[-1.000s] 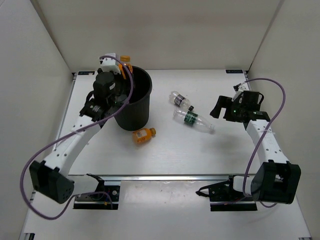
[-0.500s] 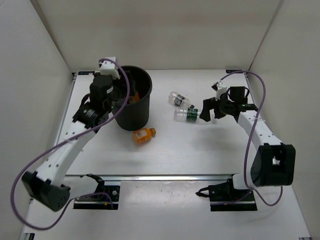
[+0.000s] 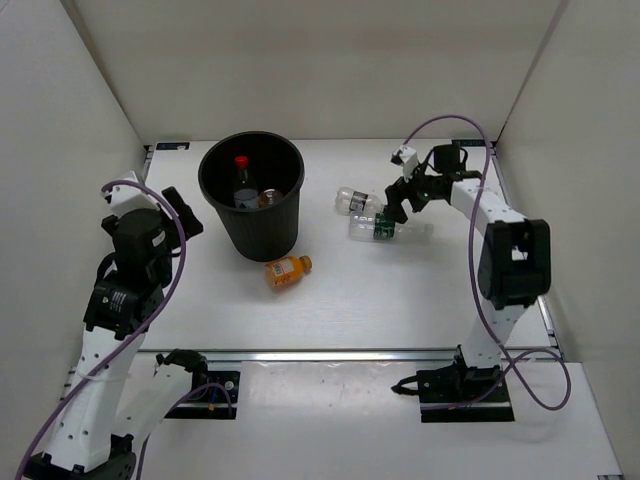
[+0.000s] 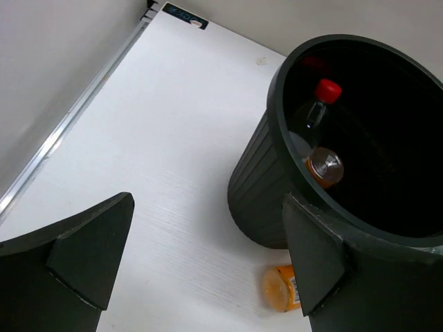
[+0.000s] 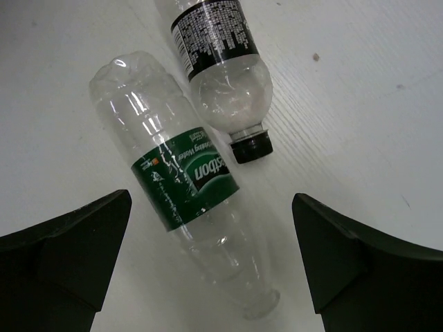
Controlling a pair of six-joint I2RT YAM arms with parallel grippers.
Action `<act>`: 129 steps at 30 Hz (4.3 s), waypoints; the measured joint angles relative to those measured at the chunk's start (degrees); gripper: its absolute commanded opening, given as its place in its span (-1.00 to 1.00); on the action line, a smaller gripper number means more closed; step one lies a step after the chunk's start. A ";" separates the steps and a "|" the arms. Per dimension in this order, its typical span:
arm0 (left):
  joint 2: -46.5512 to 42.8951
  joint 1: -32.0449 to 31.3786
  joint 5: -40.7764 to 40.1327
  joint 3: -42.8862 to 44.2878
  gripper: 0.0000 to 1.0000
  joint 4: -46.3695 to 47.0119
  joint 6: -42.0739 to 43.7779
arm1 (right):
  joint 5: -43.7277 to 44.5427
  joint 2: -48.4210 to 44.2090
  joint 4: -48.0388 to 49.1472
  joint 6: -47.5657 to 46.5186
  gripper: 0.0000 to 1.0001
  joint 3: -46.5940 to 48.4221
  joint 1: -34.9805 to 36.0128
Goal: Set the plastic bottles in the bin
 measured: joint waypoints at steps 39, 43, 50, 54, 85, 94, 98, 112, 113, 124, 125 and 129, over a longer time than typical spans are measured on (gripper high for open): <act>0.31 0.33 -4.72 0.55 0.98 -2.54 3.17 | 16.98 -20.65 3.19 14.34 -0.21 -12.44 19.28; 0.07 0.28 -2.71 -0.76 0.97 -0.76 3.32 | 17.94 -20.63 10.78 17.18 -0.21 0.81 25.18; -0.02 0.00 2.32 -2.99 0.97 -0.42 3.23 | 7.10 -4.35 29.88 29.88 0.01 28.39 29.53; -0.68 -0.44 3.76 -2.99 0.97 -0.83 3.02 | 2.99 7.04 32.44 35.39 0.03 37.86 31.85; 18.97 -18.53 29.07 -5.42 0.97 -1.86 17.22 | 27.87 -20.28 2.86 39.45 0.98 8.52 11.89; 31.89 -28.37 29.59 -5.40 0.97 1.31 21.35 | 32.54 -37.00 -7.10 43.08 0.98 -12.90 -9.99; 35.60 -29.73 25.70 -5.51 0.98 2.93 21.88 | 31.52 -40.59 -7.78 43.54 0.99 -17.07 -16.57; 41.94 -35.93 4.50 -14.47 0.98 17.64 27.36 | 27.82 -42.75 -5.18 42.32 0.98 -22.21 -15.58; 42.84 -36.24 3.50 -14.53 0.97 18.38 28.00 | 27.54 -42.75 -4.87 42.29 0.98 -22.53 -15.63; 51.63 -38.73 -4.20 -14.53 0.97 27.65 33.83 | 25.22 -42.49 -1.79 41.92 1.00 -23.63 -15.52; 52.35 -38.66 -4.35 -14.51 0.97 28.44 34.14 | 25.09 -42.42 -1.33 41.92 0.98 -23.74 -15.52; 53.77 -38.03 -4.92 -13.97 0.97 31.41 34.80 | 24.06 -42.36 -0.22 41.92 1.00 -24.46 -15.58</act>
